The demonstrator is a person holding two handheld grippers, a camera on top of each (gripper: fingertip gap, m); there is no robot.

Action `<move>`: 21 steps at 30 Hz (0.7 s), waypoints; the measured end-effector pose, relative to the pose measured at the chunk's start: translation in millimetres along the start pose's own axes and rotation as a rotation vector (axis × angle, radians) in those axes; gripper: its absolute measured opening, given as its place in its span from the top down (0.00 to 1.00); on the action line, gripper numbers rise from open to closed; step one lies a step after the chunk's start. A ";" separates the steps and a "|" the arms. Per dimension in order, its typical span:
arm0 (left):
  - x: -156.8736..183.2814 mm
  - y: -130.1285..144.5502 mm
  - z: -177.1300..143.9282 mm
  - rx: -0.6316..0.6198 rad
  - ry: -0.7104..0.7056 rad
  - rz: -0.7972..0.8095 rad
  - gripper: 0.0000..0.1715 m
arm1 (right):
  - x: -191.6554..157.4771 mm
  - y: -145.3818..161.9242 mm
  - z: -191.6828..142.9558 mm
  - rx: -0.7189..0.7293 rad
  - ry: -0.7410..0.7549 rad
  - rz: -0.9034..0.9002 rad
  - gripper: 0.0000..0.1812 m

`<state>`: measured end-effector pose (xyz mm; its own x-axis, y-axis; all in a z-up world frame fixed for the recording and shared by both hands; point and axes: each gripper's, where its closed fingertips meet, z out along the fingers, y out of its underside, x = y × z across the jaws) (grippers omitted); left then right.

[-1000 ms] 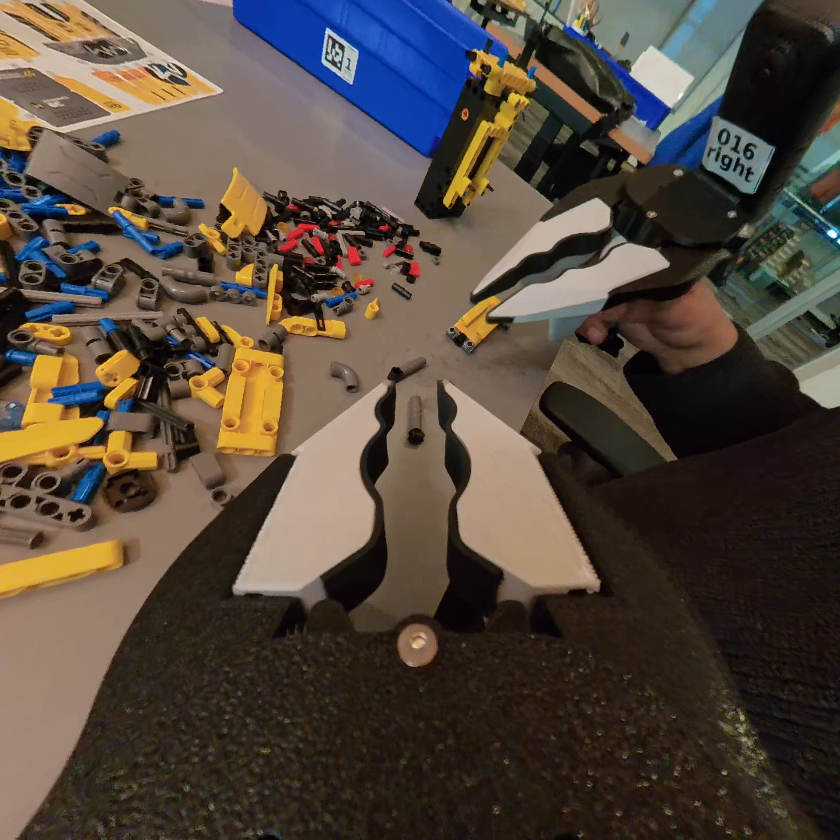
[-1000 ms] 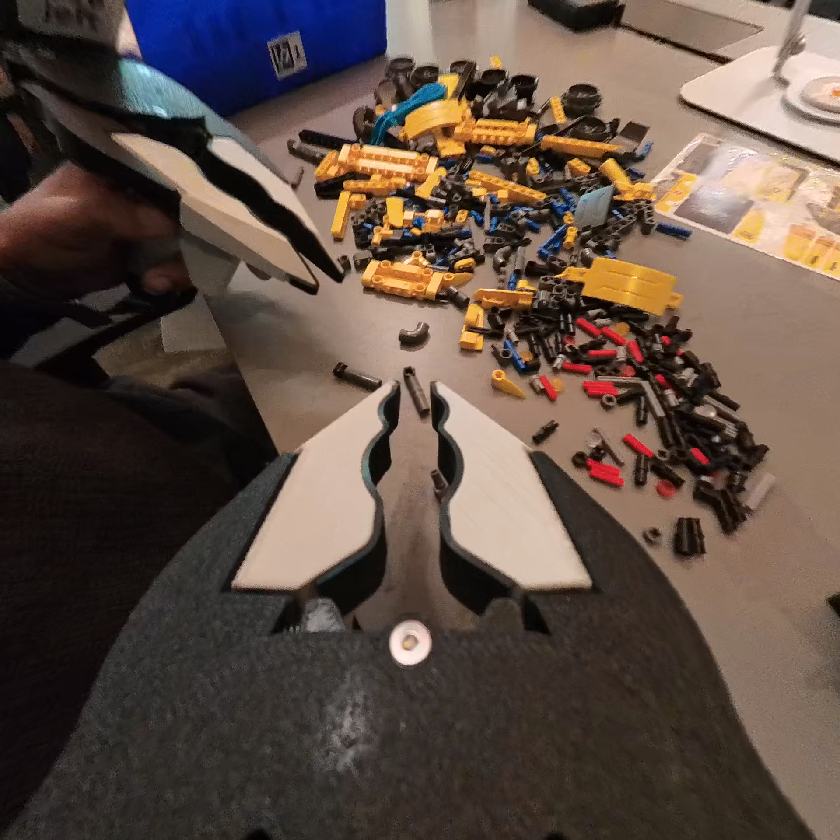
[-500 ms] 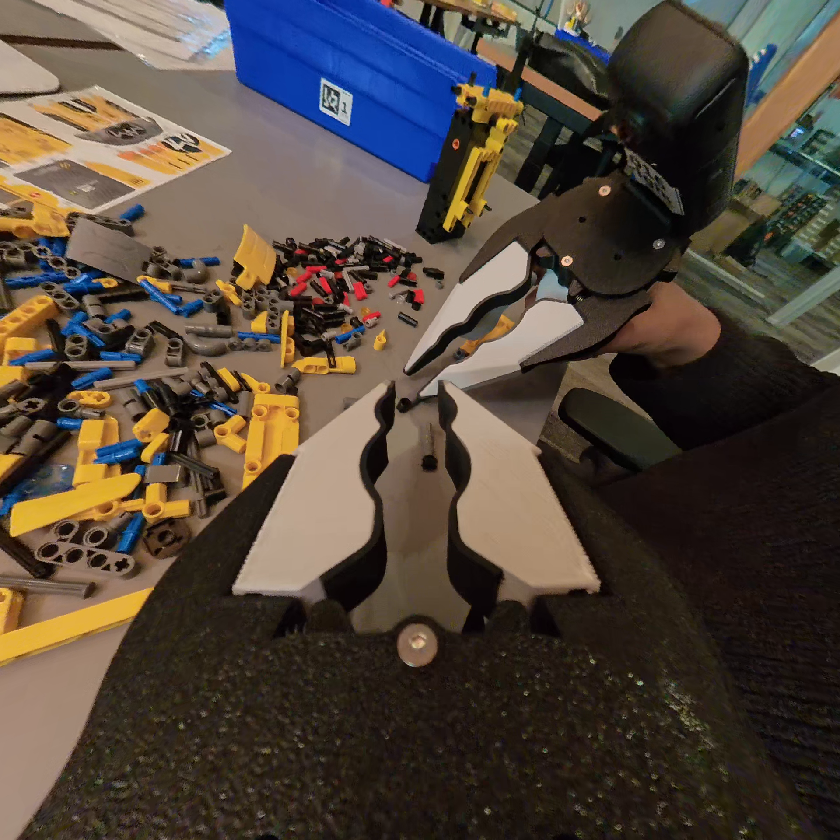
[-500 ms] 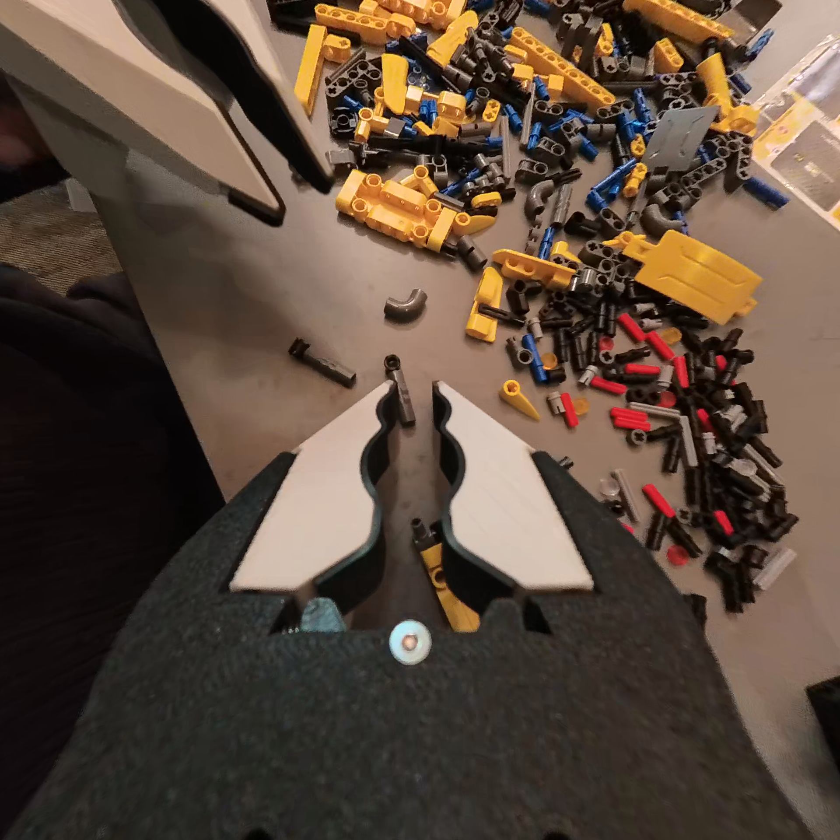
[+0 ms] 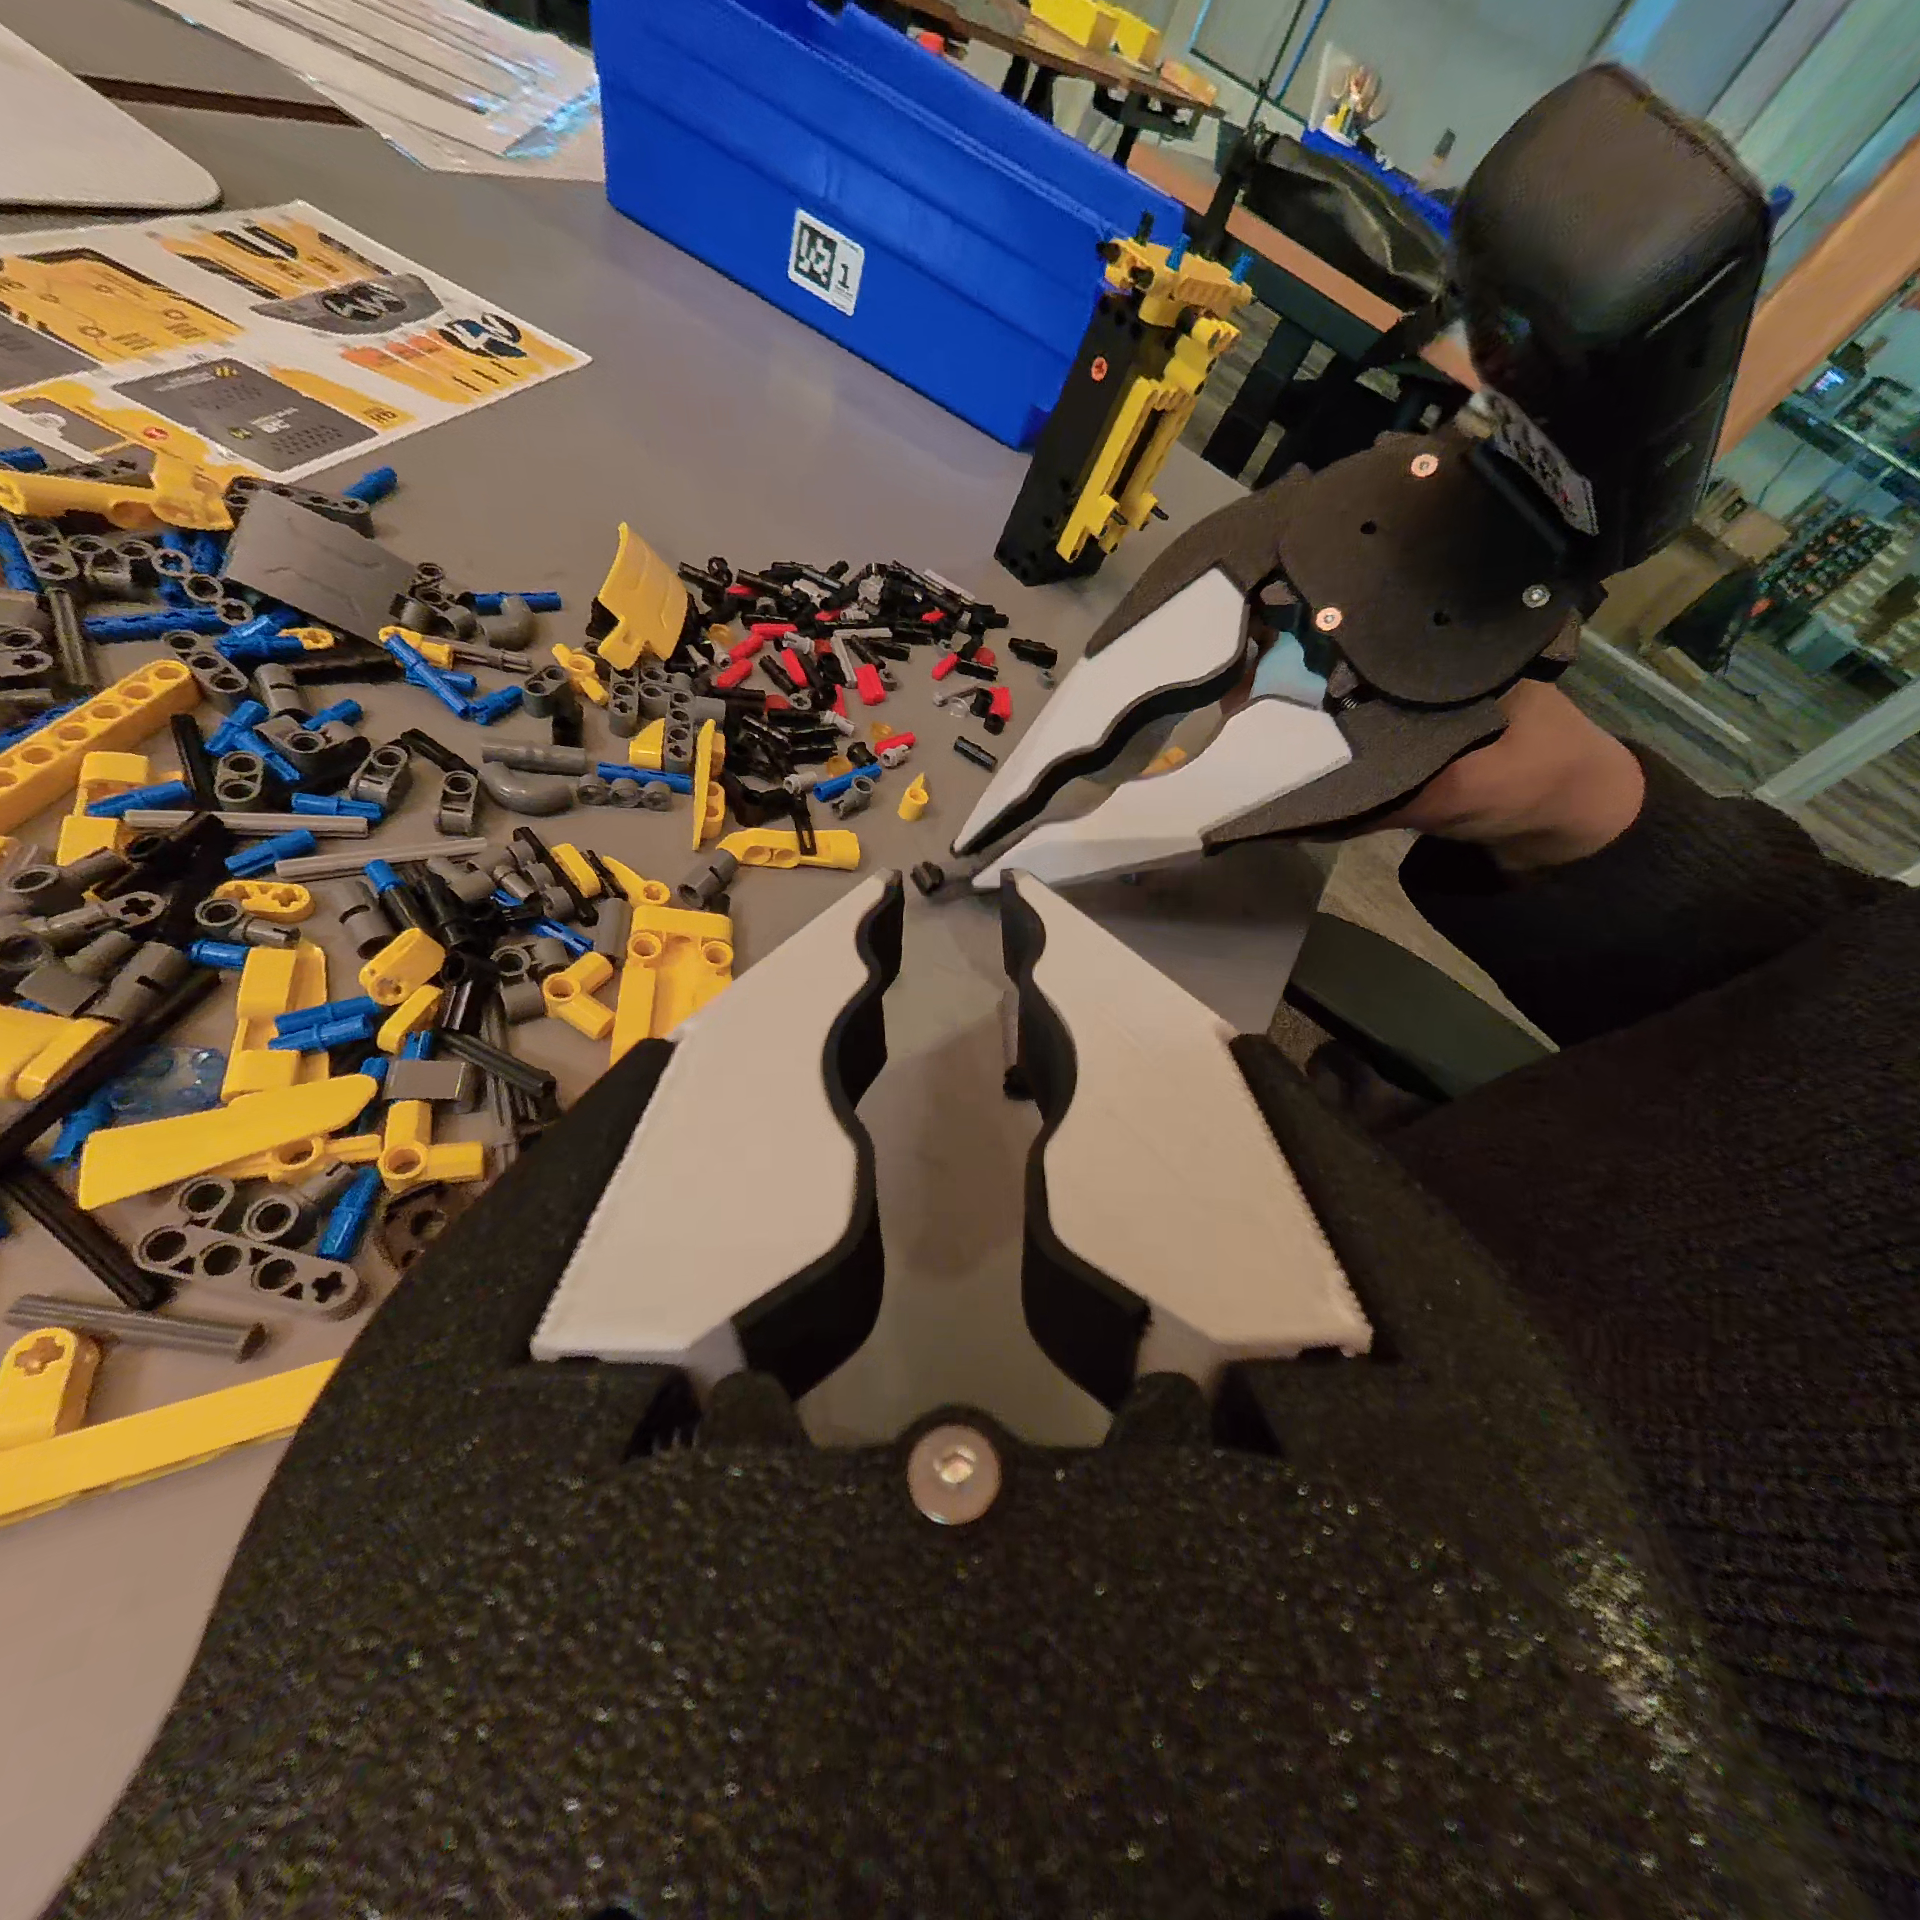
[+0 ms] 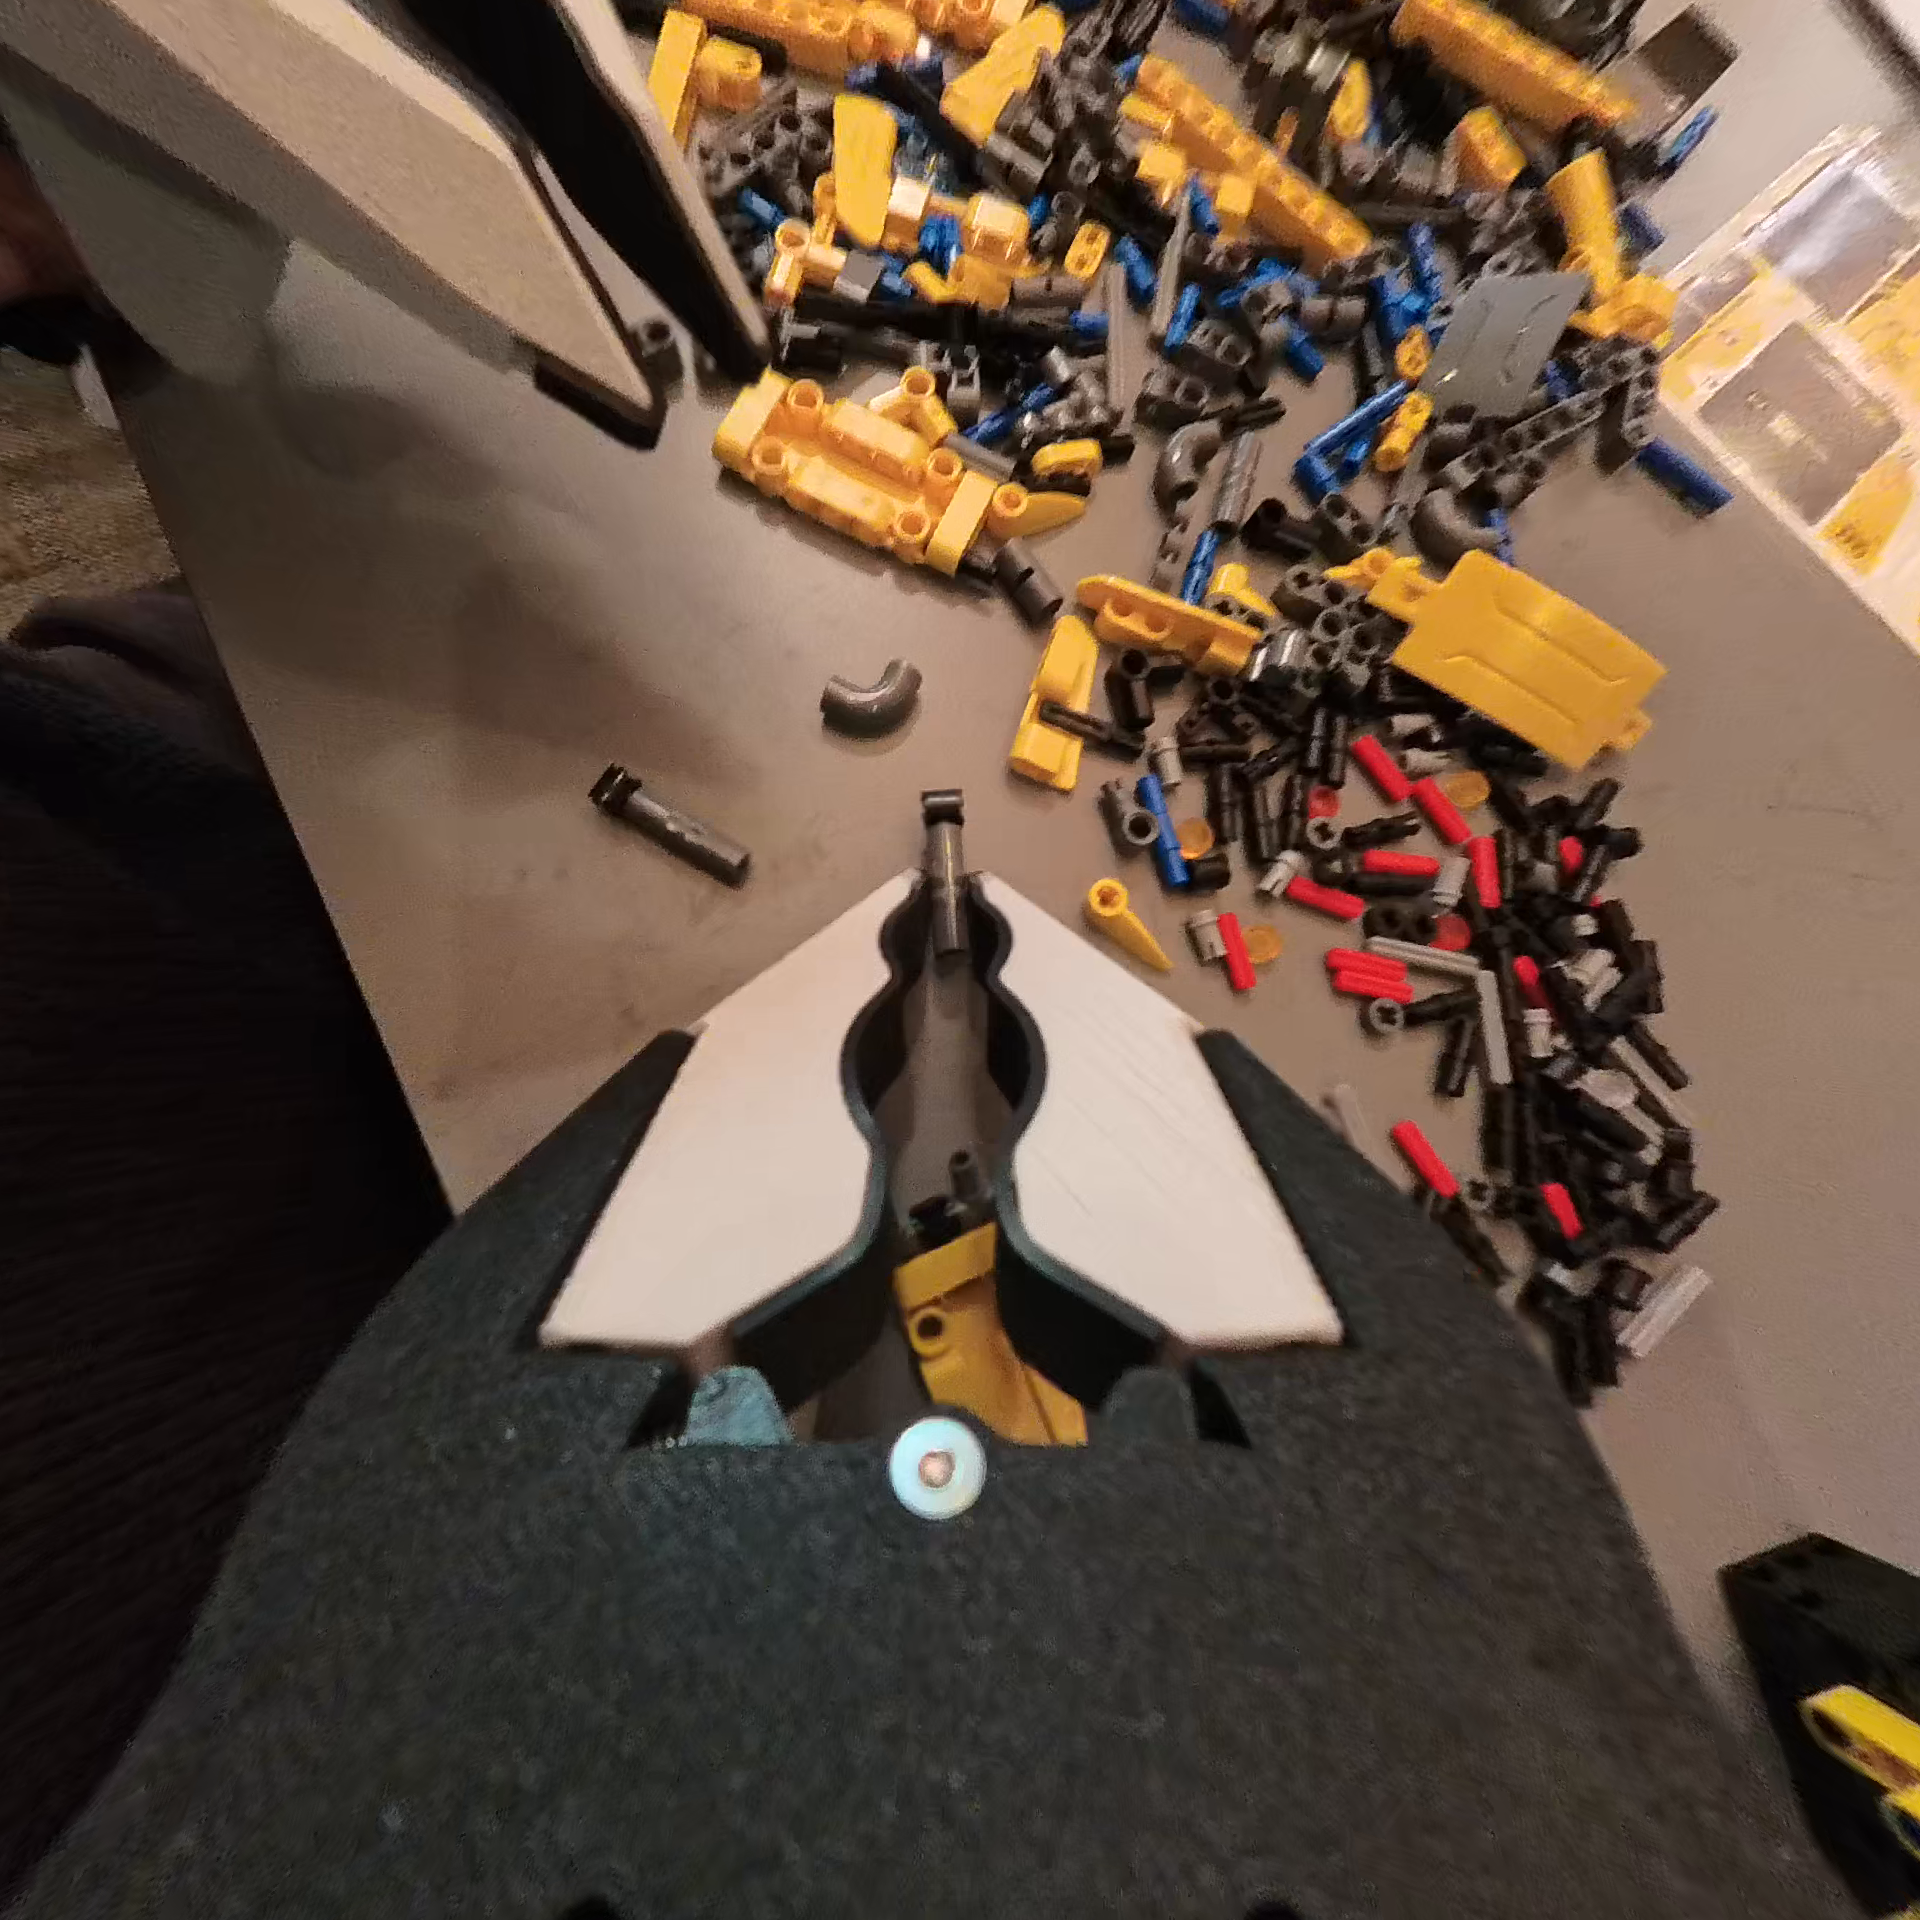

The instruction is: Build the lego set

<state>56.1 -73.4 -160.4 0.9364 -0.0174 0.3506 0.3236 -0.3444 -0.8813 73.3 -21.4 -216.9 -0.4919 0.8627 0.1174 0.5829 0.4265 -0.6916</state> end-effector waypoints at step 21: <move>-9.5 -38.9 25.4 0.156 0.029 -0.016 0.85 | 23.3 -77.2 -45.7 0.509 0.107 -0.001 0.96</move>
<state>38.1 -36.0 -137.5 0.9273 -0.0414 0.3719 0.3576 -0.1948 -0.9133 46.4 -21.7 -128.2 -0.4078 0.8967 0.1718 0.1814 0.2640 -0.9473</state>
